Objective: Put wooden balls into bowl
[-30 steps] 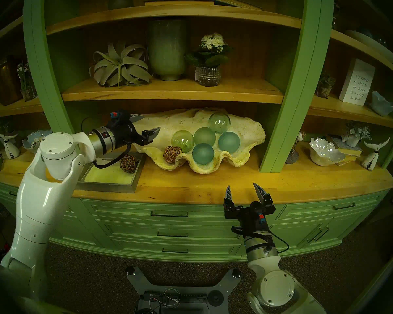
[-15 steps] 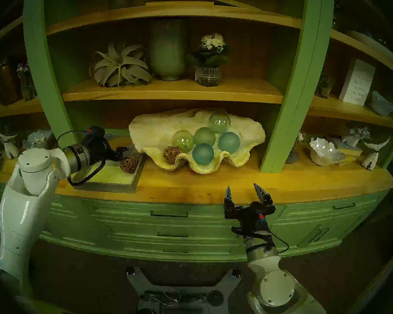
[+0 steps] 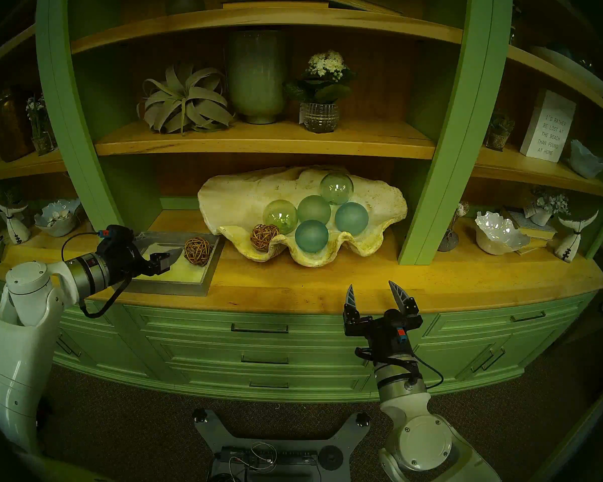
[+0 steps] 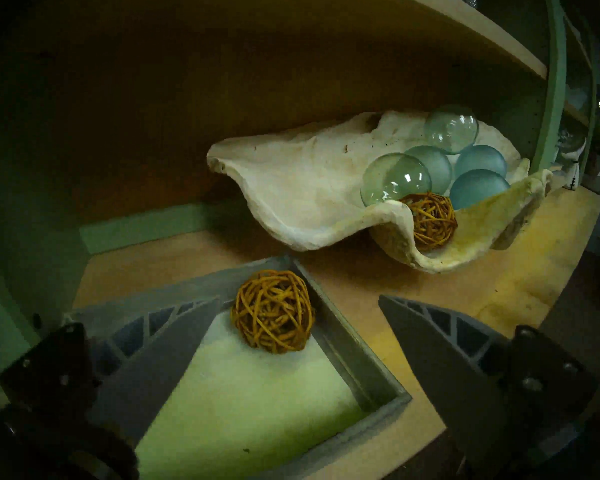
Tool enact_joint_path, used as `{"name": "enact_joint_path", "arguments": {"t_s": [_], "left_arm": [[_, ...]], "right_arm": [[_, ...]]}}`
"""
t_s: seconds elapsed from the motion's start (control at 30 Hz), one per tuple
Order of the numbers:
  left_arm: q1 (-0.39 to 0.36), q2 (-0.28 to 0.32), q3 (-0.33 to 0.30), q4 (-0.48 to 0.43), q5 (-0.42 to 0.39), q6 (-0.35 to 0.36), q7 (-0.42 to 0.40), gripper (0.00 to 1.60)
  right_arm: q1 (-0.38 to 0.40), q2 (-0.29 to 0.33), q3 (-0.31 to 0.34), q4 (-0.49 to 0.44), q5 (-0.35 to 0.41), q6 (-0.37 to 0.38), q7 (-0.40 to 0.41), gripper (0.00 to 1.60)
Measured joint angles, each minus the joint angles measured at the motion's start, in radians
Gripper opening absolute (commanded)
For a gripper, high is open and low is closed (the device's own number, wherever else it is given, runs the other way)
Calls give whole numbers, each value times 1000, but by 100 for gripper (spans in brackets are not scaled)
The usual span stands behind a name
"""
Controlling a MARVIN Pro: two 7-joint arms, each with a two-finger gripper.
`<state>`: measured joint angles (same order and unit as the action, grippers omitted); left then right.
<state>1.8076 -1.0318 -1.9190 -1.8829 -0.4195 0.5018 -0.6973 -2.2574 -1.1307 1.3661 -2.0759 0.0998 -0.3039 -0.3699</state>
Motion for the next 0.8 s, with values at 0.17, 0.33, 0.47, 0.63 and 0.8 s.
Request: {"name": "enact_joint_path", "arguments": {"t_s": [0.17,0.33,0.47,0.63,0.8], "left_arm": [[-27,4,64,77,5,-34,-16,160],[-67,14,118,127,23,-61,-9,160],[-100,20,153,153,48,-82,11,160],[-133,29,168,158,73,-105,22,160],[-148,34,165,156,89,-128,28,160]], "right_arm": [[0,0,0,0,0,0,0,160],[0,1,0,0,0,0,0,160],[0,1,0,0,0,0,-1,160],[0,1,0,1,0,0,-1,160],[0,1,-1,0,0,0,-1,160]]}}
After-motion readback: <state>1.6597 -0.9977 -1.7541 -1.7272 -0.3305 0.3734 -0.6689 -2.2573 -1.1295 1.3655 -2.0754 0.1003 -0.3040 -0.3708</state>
